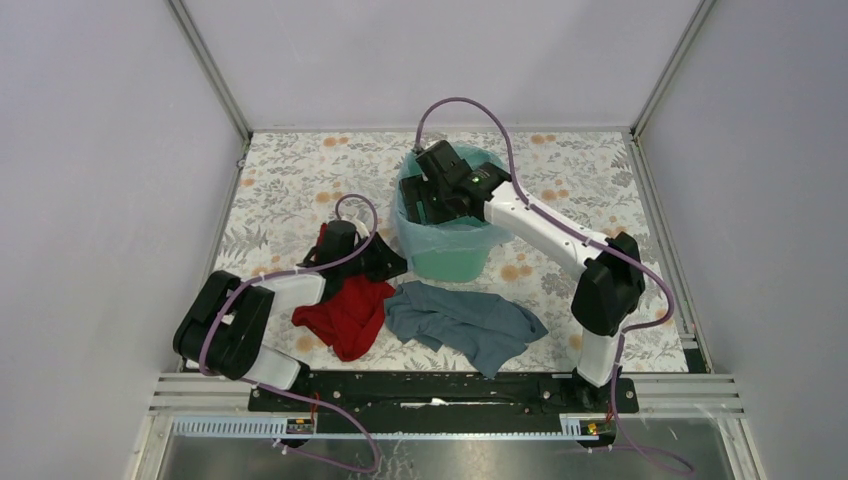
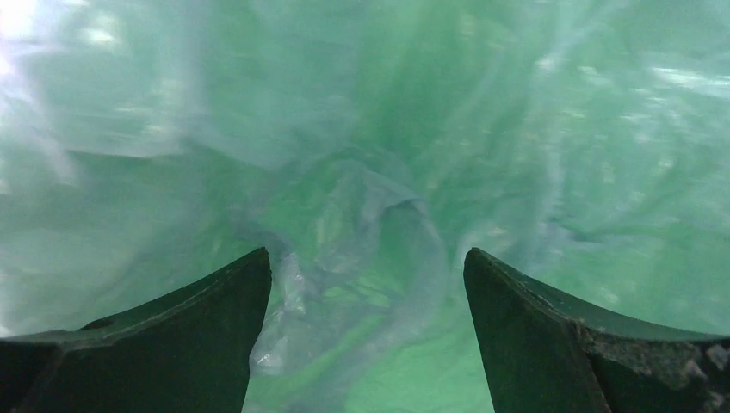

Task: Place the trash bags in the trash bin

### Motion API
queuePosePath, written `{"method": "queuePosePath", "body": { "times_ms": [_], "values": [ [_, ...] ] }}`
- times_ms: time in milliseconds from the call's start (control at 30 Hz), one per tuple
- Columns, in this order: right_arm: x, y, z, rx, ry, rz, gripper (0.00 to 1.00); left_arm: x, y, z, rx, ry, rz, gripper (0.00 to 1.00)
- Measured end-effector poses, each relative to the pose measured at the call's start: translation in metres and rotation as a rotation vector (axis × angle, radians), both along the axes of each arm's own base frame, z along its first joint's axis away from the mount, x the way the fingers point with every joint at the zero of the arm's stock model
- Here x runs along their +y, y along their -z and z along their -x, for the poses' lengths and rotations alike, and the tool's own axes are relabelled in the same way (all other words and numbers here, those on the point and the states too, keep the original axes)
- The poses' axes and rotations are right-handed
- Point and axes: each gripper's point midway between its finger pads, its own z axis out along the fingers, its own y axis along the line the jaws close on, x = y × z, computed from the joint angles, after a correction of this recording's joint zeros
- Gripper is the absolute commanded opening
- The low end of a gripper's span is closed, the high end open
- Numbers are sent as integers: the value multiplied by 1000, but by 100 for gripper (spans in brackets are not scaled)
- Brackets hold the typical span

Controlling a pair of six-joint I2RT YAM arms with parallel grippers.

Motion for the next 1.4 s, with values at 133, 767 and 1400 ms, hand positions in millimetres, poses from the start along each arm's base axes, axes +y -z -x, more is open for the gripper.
{"method": "queuePosePath", "body": {
  "times_ms": [133, 767, 1400],
  "values": [
    [28, -1, 11, 21, -62, -141, 95, -3, 2, 3, 3, 3, -9, 19],
    [-37, -29, -96, -372, 181, 12, 93, -7, 8, 8, 12, 2, -40, 19],
    [-54, 14, -34, -186, 100, -15, 100, -3, 11, 10, 8, 5, -81, 20]
  ]
}}
